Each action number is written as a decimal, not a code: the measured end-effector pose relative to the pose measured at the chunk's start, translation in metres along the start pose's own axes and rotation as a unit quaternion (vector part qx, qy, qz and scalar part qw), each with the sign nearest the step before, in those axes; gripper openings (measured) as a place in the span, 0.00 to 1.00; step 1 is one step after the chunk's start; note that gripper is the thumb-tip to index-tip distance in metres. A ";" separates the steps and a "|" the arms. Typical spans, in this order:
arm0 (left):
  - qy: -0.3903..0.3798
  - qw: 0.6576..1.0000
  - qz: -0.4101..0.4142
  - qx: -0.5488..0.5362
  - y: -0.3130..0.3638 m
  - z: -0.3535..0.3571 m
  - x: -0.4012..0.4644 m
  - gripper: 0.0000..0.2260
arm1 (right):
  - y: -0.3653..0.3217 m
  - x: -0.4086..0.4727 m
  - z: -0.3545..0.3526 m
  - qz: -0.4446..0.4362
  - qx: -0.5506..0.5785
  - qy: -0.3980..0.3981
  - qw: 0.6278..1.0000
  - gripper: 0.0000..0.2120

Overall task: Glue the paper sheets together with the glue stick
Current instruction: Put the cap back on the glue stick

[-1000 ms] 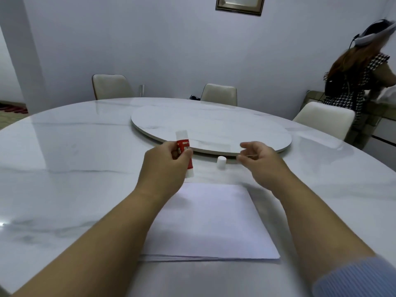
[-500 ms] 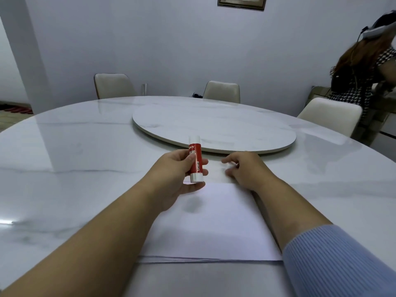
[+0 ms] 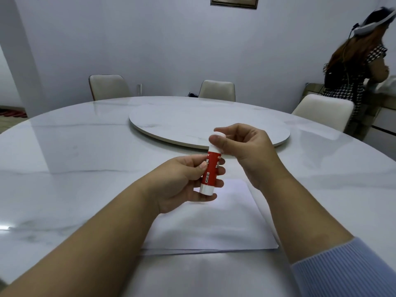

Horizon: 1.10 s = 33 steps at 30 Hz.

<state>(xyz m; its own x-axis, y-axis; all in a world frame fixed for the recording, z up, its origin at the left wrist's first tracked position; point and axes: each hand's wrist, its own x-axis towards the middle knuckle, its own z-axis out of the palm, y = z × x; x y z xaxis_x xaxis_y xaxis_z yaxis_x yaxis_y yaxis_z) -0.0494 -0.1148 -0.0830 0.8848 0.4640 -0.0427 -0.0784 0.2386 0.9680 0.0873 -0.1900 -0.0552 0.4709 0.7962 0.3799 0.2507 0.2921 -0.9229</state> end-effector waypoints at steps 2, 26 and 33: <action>-0.016 1.000 -0.007 -0.013 -0.001 0.001 0.000 0.13 | 0.004 0.000 0.003 0.007 -0.038 0.000 0.999 0.08; -0.002 0.989 0.023 -0.143 0.005 0.006 0.000 0.12 | 0.004 -0.001 0.003 0.067 0.150 -0.064 0.984 0.12; 0.060 0.996 0.057 -0.042 0.001 0.002 0.004 0.11 | 0.009 0.000 0.005 0.031 0.104 -0.058 0.992 0.18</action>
<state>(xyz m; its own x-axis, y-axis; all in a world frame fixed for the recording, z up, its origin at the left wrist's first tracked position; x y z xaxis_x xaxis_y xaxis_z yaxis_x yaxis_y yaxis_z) -0.0451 -0.1146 -0.0821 0.8078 0.5887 0.0320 -0.2171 0.2465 0.9445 0.0851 -0.1847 -0.0633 0.3756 0.8685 0.3234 0.0377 0.3343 -0.9417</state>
